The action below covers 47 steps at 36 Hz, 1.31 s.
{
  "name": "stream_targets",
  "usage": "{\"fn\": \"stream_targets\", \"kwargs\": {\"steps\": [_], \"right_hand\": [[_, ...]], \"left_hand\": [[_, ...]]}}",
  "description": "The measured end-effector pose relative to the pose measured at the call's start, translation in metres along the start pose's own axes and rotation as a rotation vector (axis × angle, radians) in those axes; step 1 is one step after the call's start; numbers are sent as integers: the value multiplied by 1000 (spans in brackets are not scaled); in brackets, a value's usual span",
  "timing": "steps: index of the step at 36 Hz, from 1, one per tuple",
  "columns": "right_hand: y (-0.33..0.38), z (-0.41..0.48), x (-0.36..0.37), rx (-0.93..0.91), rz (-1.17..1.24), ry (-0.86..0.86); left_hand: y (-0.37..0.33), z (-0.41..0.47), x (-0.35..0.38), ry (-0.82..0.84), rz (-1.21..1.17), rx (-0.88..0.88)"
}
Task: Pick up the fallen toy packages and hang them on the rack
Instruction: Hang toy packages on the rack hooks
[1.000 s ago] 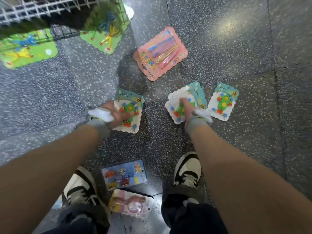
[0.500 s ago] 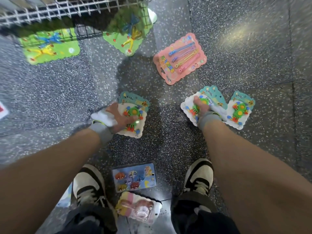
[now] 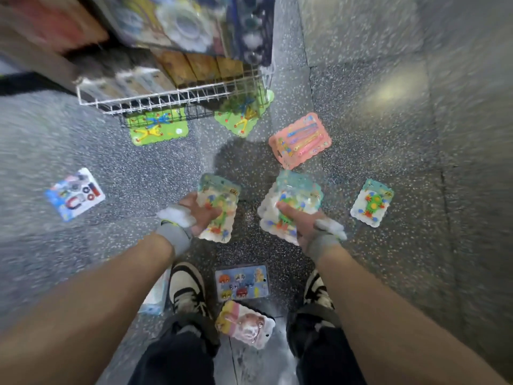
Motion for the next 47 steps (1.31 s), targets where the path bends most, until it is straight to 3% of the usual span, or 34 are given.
{"fn": "stream_targets", "kwargs": {"steps": [3, 9, 14, 18, 24, 29, 34, 38, 44, 47], "right_hand": [[36, -92, 24, -51, -105, -2], [89, -232, 65, -125, -182, 202], [152, -362, 86, -262, -306, 320], [187, -459, 103, -237, -456, 406], [198, -480, 113, -363, -635, 284], [245, -594, 136, -550, -748, 279], [288, -667, 158, -734, -706, 345], [311, -703, 171, -778, -629, 336], [367, -723, 191, -932, -426, 250], [384, -786, 187, -1012, -382, 117]], "left_hand": [[-15, -54, -35, -34, -56, 4], [-47, -161, -96, -93, -188, 96], [-72, -258, -156, -80, -283, 159], [-65, -322, -201, -41, -434, 167], [-47, -350, -221, 80, -508, 199], [-74, -441, -289, -42, -445, 292], [-93, -490, -345, -12, -457, 509], [-103, -519, -388, -67, -491, 601], [-117, -561, -451, -191, -530, 681], [-127, -584, -475, -168, -498, 773]]}}
Point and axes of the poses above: each hand's wrist, its own z-axis towards the middle knuckle, its own x-axis out of the palm, y = z × x, the point moved 8 cm from there along z, towards the middle knuckle, and after that the axes turned 2 degrees about y, right-handed, at the moved point
